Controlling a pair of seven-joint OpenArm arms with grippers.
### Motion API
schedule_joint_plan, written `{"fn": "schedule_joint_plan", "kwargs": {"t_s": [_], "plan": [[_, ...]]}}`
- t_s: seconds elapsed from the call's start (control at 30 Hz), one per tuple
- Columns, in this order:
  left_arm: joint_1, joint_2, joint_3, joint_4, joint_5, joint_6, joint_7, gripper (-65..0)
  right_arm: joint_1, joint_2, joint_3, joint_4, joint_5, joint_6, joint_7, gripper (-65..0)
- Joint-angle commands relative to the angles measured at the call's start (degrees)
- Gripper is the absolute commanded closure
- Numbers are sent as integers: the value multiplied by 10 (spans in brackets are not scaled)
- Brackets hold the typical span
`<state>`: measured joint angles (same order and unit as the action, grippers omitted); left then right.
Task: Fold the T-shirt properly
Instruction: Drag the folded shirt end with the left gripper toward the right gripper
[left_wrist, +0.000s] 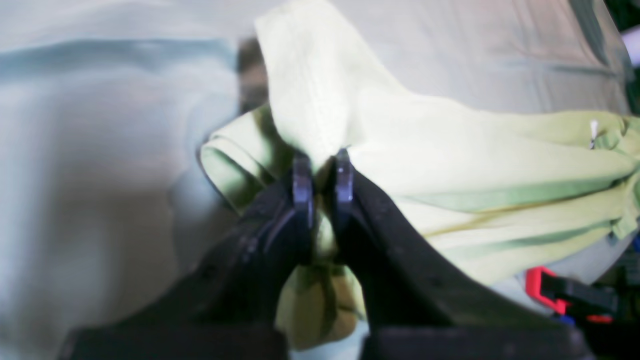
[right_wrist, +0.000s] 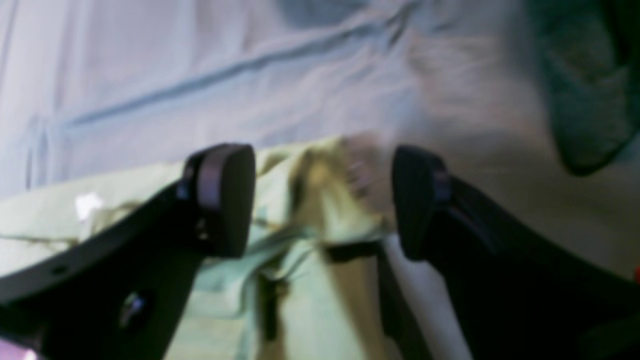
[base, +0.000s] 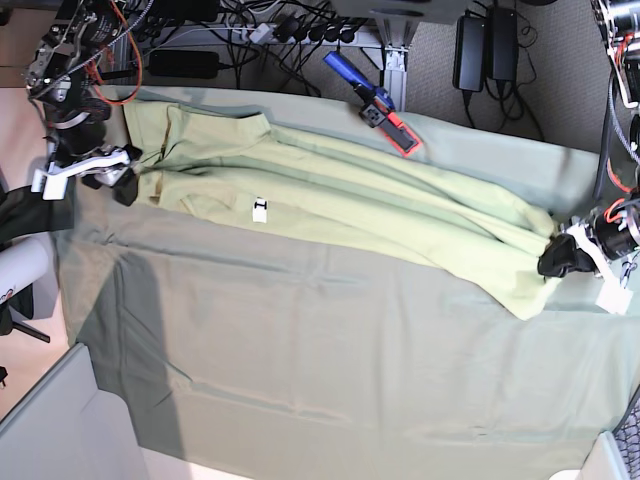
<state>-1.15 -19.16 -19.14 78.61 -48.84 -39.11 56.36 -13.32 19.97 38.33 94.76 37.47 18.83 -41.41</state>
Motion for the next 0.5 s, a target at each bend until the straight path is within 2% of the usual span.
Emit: {"fn": "schedule_joint_plan", "kwargs": {"t_s": [0.0,0.17,0.33,0.47], "plan": [[-19,-13,-2,-7,-9,-9,-14,0,5,10,11,9,8,5,13,-422],[-63,-24,13,-57,9,-9,-28,0,4,10,30,9,12,5,13,-422],[-107,-37,59,-80,80,-9,-81,0,4,10,30,9,11,5,12,-422],[-146,-51,77,-105,95,-9,-92,0,4,10,31,9,11,5,10,-422]]}}
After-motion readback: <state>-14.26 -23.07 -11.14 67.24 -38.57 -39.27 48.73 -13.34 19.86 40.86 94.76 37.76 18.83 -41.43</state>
